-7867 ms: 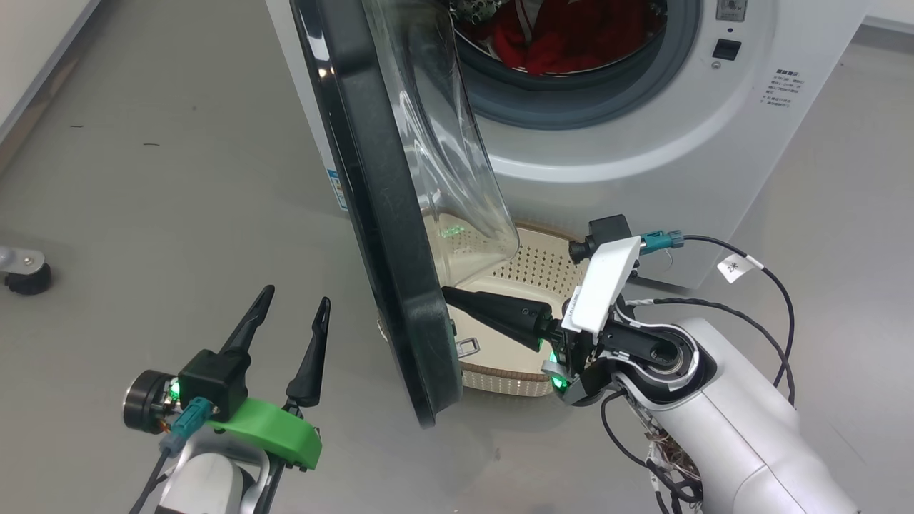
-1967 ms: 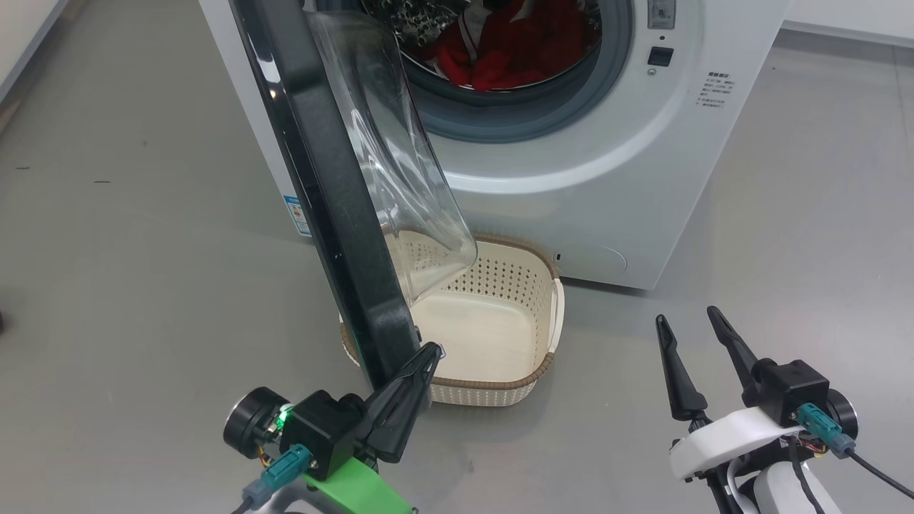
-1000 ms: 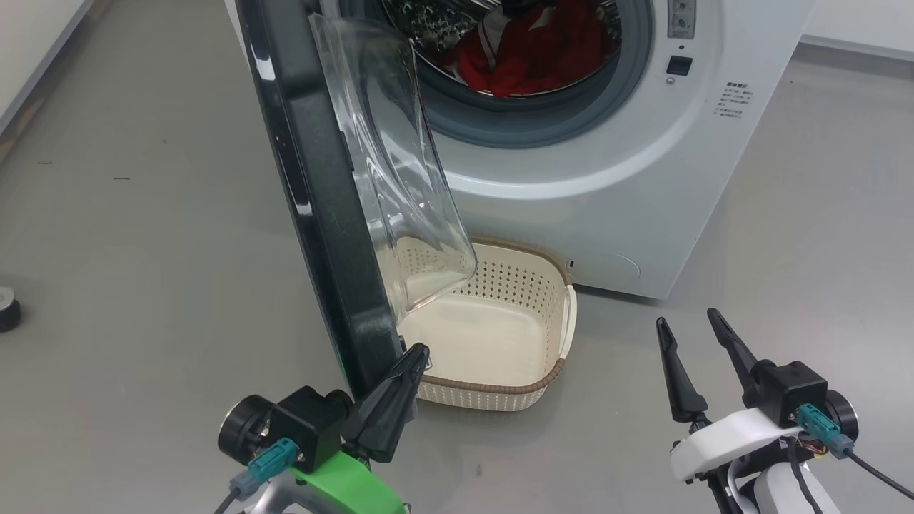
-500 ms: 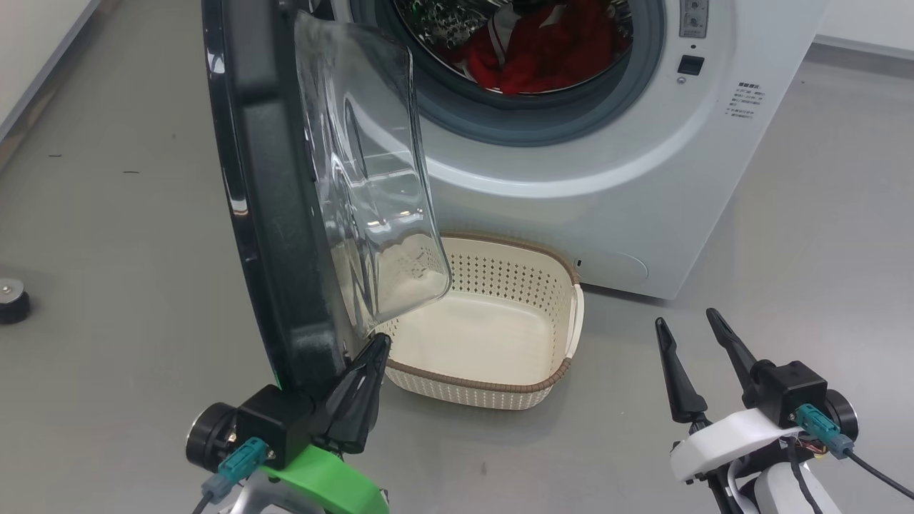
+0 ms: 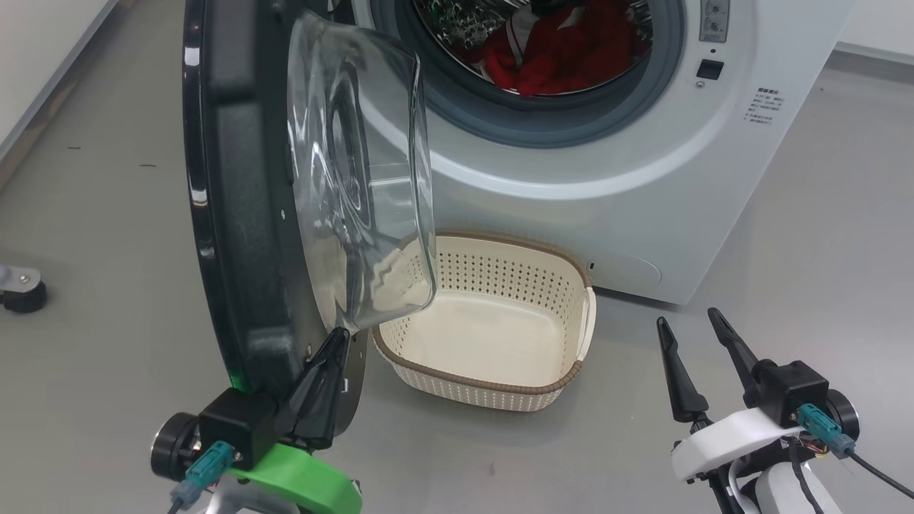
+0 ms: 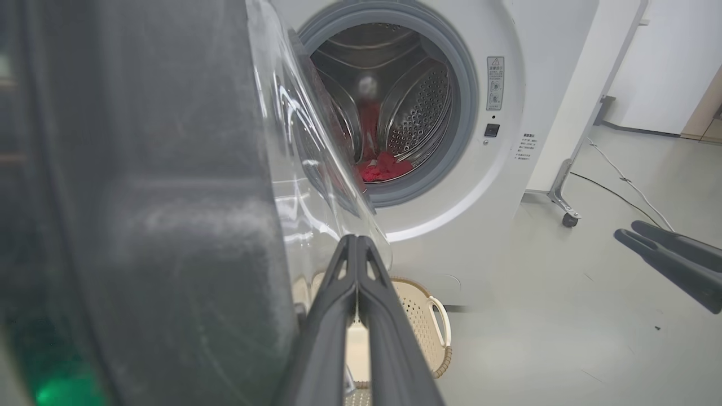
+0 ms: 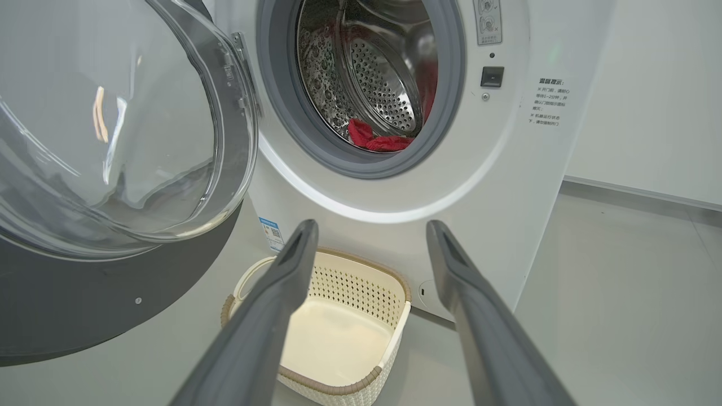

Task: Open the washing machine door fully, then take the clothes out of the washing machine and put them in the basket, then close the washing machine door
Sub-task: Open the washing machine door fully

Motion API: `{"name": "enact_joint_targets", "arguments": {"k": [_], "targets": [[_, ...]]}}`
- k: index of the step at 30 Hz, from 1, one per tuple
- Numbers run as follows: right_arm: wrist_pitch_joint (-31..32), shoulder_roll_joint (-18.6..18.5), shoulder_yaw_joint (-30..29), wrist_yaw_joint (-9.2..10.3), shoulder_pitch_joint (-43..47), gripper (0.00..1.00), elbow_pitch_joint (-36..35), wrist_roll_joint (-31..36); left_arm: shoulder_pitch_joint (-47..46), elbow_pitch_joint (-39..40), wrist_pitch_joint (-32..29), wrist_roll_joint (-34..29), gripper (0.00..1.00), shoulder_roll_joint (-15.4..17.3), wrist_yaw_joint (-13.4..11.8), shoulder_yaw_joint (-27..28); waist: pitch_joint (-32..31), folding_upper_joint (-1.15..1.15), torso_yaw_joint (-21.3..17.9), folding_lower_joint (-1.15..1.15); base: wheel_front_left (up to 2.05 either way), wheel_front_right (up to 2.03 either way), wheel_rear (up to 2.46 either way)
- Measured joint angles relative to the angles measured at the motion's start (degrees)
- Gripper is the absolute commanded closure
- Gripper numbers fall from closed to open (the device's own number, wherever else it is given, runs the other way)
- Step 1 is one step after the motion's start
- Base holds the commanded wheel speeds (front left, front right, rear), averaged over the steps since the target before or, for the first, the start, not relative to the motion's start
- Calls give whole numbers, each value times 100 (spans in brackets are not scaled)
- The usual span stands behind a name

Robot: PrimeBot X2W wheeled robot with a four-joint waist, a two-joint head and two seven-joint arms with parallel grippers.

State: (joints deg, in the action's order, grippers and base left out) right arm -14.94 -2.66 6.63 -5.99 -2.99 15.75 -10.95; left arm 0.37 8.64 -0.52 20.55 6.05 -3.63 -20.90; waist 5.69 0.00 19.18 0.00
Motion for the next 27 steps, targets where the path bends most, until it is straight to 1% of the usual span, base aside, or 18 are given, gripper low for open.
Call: {"name": "enact_joint_targets", "arguments": {"k": [9,13,19,27], "targets": [[0,1,-4,-1,-1,0,2,0,27,-10,119,-43,100,43,-131,417,-9,0,83,0,0,0,0],[0,1,-4,-1,-1,0,2,0,30,-65,167,-46,100,111,-171,653,-9,0,106,0,0,0,0],[0,2,-12,-2,-1,0,2,1,26,-190,221,-56,100,248,-187,923,-2,0,130,0,0,0,0],[0,3,-81,-9,-1,0,1,52,-29,-432,310,-38,100,293,-213,1301,8,0,162,0,0,0,0]]}}
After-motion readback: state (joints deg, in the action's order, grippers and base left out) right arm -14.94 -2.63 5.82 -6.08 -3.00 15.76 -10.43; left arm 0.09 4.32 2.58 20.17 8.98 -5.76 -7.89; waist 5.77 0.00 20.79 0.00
